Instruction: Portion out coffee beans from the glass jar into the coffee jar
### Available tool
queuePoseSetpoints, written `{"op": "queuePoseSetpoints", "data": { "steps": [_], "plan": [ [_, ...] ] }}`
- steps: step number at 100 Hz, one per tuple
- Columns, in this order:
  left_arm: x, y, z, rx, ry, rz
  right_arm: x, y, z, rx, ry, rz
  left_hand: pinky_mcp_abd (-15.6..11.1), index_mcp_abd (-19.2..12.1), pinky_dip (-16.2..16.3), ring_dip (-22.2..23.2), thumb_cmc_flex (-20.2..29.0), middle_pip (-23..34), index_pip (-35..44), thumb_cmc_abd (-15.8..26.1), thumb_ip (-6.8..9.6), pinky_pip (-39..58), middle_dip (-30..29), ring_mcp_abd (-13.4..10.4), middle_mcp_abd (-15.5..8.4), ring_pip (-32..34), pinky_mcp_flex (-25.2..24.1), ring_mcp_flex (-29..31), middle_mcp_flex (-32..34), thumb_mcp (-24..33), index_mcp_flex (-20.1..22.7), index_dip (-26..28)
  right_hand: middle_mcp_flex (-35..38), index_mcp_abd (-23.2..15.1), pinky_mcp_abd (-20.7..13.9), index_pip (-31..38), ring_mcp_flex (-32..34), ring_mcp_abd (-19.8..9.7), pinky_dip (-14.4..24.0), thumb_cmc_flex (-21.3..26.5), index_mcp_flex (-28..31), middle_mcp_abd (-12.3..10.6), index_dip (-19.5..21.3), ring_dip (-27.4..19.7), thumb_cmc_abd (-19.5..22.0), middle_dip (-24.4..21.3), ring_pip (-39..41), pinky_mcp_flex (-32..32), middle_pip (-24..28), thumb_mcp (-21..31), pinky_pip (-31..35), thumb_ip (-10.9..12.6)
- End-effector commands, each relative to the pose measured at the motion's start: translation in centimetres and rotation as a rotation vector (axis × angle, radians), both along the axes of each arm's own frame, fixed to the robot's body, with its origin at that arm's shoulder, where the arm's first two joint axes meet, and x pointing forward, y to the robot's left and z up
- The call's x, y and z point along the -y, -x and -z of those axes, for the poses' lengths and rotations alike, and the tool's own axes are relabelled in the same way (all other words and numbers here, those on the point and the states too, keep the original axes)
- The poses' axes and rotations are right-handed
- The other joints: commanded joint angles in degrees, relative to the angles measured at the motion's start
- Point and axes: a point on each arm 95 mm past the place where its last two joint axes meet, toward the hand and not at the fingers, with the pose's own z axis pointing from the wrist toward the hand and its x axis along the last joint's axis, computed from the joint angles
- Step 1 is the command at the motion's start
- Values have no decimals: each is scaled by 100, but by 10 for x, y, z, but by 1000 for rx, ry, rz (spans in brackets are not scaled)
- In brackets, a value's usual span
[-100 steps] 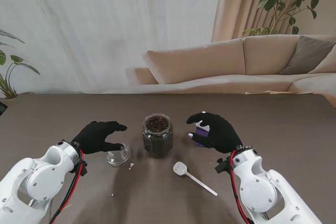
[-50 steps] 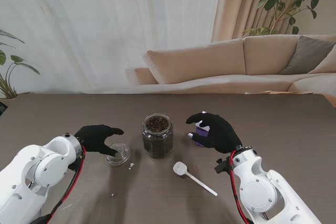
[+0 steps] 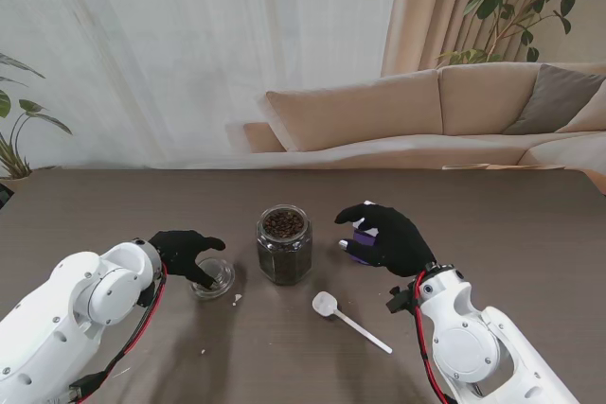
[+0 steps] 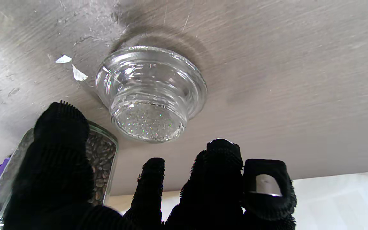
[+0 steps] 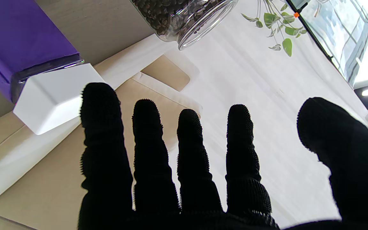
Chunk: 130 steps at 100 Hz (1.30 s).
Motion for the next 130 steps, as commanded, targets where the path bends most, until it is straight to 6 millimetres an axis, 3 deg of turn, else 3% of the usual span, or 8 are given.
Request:
{"op": "queuePoseSetpoints", "data": {
  "steps": [1,34,37,47,49,56,81,130],
  "plan": [
    [0,2,6,-33,-11,-3,-3,3,4,-20,-2,-10,-115,-62,-86,62,-169,59,48,71,118,728,114,-56,73,321,155,232,-86,-132,-159,60,15,-171,15,-98,30,34,112,120,150,5,-9,48,-90,42,46,-2266,-70,-223,35,-53],
    [6,0,20,-44,-24,-7,-4,3,5,-27,-11,-15,-129,-129,-167,56,154,174,-100,-222,173,709,424,-167,8,408,137,351,-1,70,-299,69,6,-168,13,-105,27,43,136,113,155,8,5,55,-84,43,45,-2262,-67,-231,28,-55],
    [6,0,20,-44,-27,-8,-4,3,5,-27,-12,-16,-141,-135,-263,8,-19,132,-112,-329,102,752,587,-185,7,441,151,374,23,505,-303,84,4,-172,13,-105,26,54,137,116,157,6,6,55,-86,43,45,-2262,-68,-232,27,-55],
    [8,-1,23,-46,-29,-14,-4,3,5,-29,-12,-17,-137,-149,-294,26,-6,276,-87,-469,72,783,706,-235,2,523,223,451,63,718,-293,105,3,-173,16,-106,28,41,143,118,160,8,10,57,-94,42,47,-2262,-68,-236,23,-56],
    [8,-1,24,-46,-31,-15,-4,3,5,-29,-12,-17,-142,-155,-350,8,-121,284,-74,-548,21,815,796,-249,-1,546,243,480,85,1039,-298,129,-5,-166,17,-107,21,39,144,117,158,8,10,56,-94,41,43,-2262,-71,-236,23,-56],
    [8,0,26,-43,-36,-17,-4,2,5,-31,-16,-16,-149,-166,-393,9,-141,406,-31,-633,-3,858,912,-298,-25,622,318,585,150,1265,-307,178,-11,-175,20,-108,15,45,146,119,164,15,13,56,-91,41,40,-2272,-68,-239,16,-56],
    [11,0,34,-17,-20,-36,-4,2,6,-36,-23,-16,-116,-211,-895,-187,-156,984,345,-891,-113,1228,1533,-348,-117,915,815,1202,724,2507,-167,655,-12,-162,17,-108,18,47,156,119,173,17,18,59,-91,41,45,-2271,-66,-239,13,-57],
    [15,0,50,-8,39,-71,-5,2,7,-44,-26,-19,-132,-38,-1680,-496,306,1595,2517,-946,-251,1729,1849,-399,-330,1134,1447,1999,1688,3326,319,1954,-10,-132,18,-100,13,47,170,118,199,18,25,60,-81,39,45,-2279,-64,-245,7,-56]
  ]
}}
